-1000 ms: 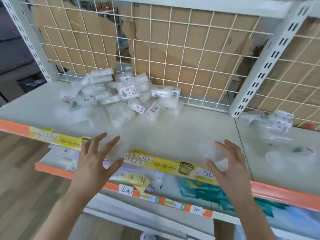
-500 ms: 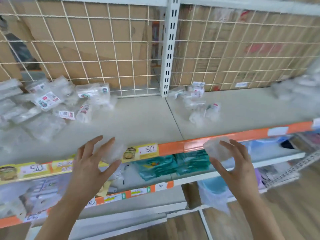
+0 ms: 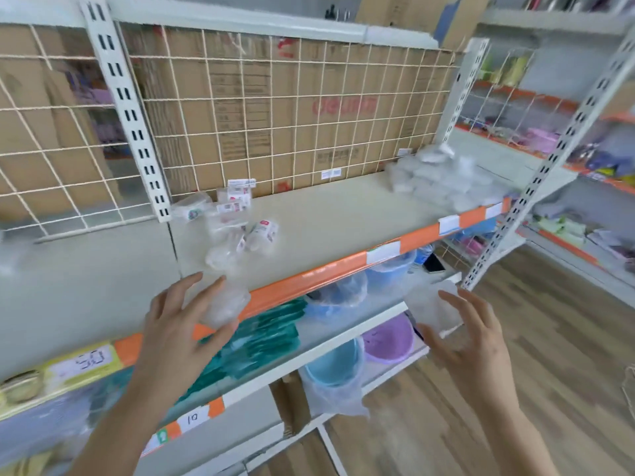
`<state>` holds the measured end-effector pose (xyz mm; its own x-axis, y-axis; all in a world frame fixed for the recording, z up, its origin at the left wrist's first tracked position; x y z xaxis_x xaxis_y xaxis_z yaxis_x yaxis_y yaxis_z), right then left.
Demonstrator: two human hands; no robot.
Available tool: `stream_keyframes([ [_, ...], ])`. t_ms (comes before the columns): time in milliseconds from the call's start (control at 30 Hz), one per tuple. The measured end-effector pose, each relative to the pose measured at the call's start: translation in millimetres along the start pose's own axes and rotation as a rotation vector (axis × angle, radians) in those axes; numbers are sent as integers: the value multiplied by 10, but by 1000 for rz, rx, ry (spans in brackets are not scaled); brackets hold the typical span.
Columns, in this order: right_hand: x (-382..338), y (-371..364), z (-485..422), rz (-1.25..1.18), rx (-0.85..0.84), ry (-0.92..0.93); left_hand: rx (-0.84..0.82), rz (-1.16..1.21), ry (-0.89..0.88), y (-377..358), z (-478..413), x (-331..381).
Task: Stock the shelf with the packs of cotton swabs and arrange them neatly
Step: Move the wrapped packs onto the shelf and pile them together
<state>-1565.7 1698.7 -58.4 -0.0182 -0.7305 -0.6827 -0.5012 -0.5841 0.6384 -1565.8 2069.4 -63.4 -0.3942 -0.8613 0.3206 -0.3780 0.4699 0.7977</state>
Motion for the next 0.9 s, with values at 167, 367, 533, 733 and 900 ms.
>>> stream_keyframes([
  [167, 662, 451, -373, 63, 49, -56, -18, 37, -1, -506, -426, 534],
  [367, 1211, 809, -674, 84, 79, -92, -53, 87, -49, -1016, -881, 1050],
  [533, 1502, 876, -905, 78, 101, -131, -82, 101, -95, -1373, -1251, 1221],
  [733, 1733, 795, -1293, 99, 124, -203, -63, 134, -199, -1786, -1863, 1290],
  [900, 1837, 719, -1822, 128, 172, -241, -61, 208, -204, -2078, -2530, 1325],
])
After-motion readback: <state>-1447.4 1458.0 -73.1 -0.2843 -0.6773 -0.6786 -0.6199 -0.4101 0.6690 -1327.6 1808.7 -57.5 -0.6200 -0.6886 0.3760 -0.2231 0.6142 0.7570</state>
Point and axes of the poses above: each hand's wrist, its own z-axis away from the middle knuckle, its own y-axis out of the back of the hand, x = y × z, the point moved 3 cm from there along -z, towards the middle knuckle, and after that the axes turned 14 degrees about -y, right-handed, at the moved point
